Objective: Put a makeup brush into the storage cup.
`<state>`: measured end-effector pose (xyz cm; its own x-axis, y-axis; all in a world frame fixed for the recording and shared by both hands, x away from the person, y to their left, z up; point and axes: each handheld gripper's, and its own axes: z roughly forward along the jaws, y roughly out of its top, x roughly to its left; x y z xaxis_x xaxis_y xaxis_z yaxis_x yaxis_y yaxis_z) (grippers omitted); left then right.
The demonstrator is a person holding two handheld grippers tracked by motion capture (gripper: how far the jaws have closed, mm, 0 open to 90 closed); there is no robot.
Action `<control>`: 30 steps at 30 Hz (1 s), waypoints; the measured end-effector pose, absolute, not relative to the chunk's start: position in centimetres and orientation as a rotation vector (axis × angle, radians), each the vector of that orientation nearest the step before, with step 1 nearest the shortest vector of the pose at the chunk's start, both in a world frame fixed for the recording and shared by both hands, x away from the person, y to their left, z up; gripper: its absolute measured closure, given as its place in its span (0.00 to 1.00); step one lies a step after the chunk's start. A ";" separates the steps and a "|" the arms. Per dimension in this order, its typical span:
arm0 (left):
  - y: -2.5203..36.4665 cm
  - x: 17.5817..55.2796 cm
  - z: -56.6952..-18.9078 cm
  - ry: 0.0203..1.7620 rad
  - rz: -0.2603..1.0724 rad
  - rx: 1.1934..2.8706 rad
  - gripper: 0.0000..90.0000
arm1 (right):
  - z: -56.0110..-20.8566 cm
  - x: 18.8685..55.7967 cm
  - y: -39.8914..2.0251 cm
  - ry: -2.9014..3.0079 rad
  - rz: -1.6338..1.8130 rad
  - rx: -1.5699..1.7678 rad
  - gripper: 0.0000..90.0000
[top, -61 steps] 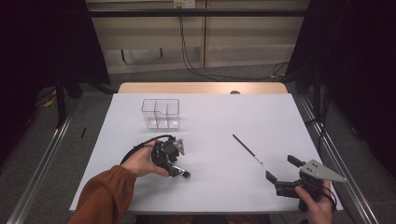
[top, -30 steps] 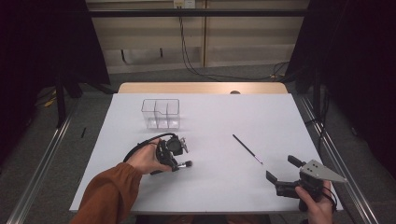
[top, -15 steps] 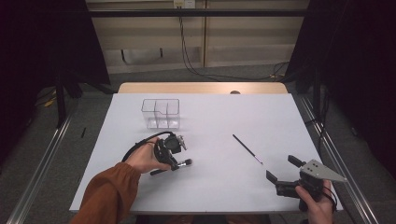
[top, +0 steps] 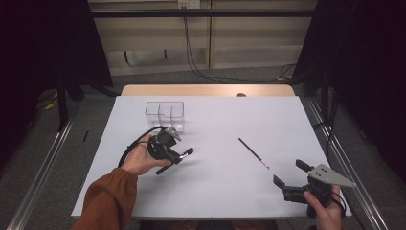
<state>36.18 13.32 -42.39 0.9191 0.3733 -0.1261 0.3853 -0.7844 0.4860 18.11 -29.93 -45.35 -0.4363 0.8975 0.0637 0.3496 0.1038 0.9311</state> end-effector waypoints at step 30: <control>17.0 35.2 -41.5 0.679 0.074 2.121 0.86 | -45.3 18.0 -30.0 1.847 1.326 1.212 0.00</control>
<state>35.19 17.00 -41.46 0.8485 0.4939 -0.1903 0.4411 -0.4612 0.7699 18.03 -29.98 -45.33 -0.4363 0.8976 0.0630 0.3463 0.1029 0.9325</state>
